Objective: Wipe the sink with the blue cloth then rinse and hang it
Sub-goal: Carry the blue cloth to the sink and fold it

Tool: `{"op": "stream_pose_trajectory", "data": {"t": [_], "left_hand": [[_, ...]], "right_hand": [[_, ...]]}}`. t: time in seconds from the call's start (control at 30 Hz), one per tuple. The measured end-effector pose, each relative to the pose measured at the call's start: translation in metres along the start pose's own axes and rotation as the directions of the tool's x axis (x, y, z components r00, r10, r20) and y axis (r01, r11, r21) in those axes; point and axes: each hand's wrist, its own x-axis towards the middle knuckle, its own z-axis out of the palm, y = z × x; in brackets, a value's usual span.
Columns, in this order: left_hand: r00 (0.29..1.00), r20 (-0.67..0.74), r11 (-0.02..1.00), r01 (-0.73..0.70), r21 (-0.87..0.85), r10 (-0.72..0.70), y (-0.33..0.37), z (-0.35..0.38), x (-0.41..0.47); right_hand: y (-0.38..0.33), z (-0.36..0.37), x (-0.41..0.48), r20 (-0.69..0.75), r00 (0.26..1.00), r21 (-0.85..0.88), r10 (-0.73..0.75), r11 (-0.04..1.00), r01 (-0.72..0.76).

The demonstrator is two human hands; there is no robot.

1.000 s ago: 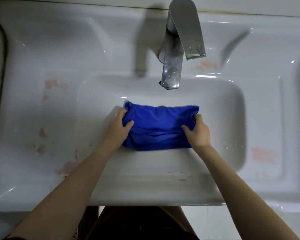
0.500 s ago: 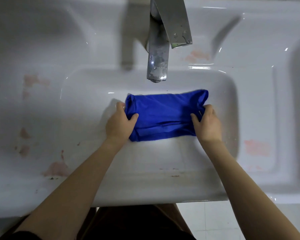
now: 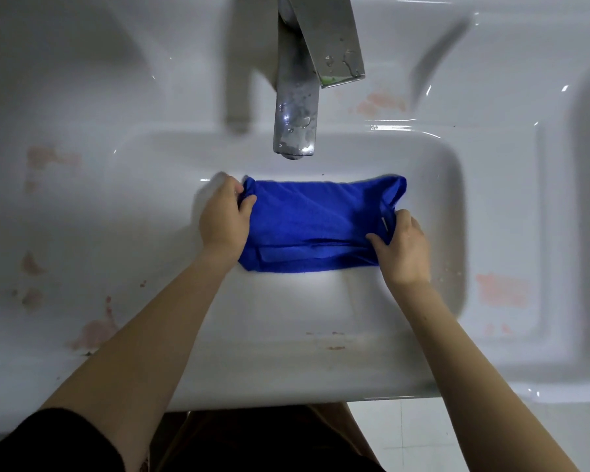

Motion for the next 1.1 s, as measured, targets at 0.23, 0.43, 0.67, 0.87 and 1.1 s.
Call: {"op": "stream_pose_trajectory", "data": {"t": [0.23, 0.43, 0.67, 0.87, 1.1], "left_hand": [[0.88, 0.263, 0.81, -0.47, 0.351, 0.396, -0.031, 0.007, -0.031], [0.871, 0.321, 0.814, -0.472, 0.339, 0.372, -0.033, 0.002, -0.033], [0.926, 0.236, 0.744, -0.378, 0.55, 0.296, -0.058, -0.045, -0.024], [0.916, 0.313, 0.641, -0.4, 0.655, 0.252, -0.073, -0.055, -0.024], [0.922, 0.291, 0.666, -0.387, 0.638, 0.257, -0.07, -0.057, -0.024]], "right_hand": [[-0.009, 0.012, 0.008, -0.072, 0.99, -0.021, 0.124, 0.992, -0.125], [-0.028, 0.015, -0.004, -0.148, 0.984, 0.21, 0.096, 0.976, -0.064], [-0.095, 0.032, -0.023, -0.157, 0.972, 0.199, -0.174, 0.958, 0.204], [-0.137, 0.076, -0.033, 0.143, 0.941, 0.088, -0.305, 0.951, 0.295], [-0.11, 0.062, -0.032, -0.081, 0.996, 0.222, -0.035, 0.974, 0.052]]}}
